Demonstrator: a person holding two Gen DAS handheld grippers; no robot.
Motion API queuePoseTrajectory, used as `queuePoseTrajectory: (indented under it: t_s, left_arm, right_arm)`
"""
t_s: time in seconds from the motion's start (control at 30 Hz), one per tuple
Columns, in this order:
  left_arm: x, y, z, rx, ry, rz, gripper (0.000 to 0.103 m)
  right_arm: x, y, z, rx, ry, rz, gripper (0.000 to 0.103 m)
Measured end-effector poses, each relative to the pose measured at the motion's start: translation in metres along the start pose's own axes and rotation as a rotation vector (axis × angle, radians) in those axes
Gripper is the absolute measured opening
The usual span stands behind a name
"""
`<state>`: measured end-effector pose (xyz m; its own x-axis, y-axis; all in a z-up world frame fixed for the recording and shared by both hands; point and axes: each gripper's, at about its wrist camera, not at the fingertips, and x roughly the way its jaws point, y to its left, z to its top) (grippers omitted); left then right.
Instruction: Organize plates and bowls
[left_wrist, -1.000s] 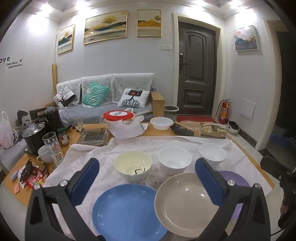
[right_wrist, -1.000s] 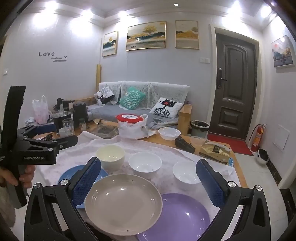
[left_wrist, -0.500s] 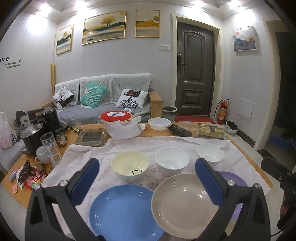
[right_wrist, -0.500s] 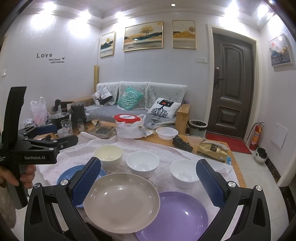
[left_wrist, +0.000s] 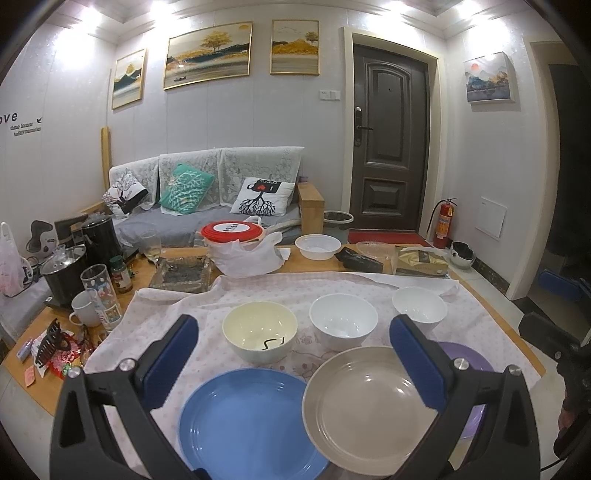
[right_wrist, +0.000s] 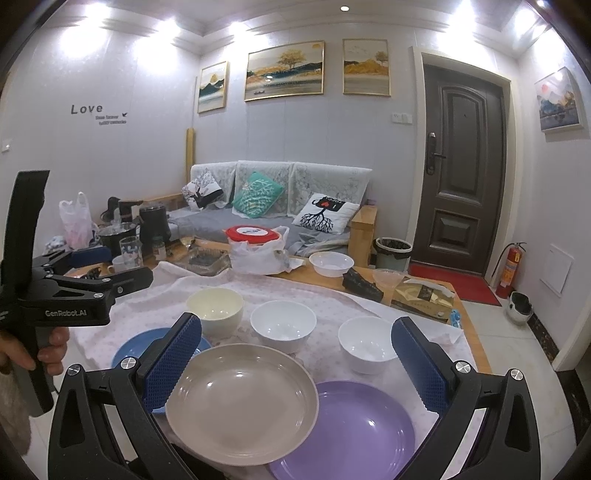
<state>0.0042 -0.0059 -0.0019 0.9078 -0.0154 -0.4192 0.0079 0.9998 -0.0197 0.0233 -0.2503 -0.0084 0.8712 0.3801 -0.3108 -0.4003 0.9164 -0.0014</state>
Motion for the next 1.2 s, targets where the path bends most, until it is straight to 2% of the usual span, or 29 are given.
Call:
queuePoseTrajectory:
  t_s: [1.2]
  left_arm:
    - [-0.0030, -0.0039, -0.0003, 0.008, -0.008, -0.003, 0.103]
  right_arm:
    - [0.0010, 0.0011, 0.0010, 0.003, 0.003, -0.004, 0.102]
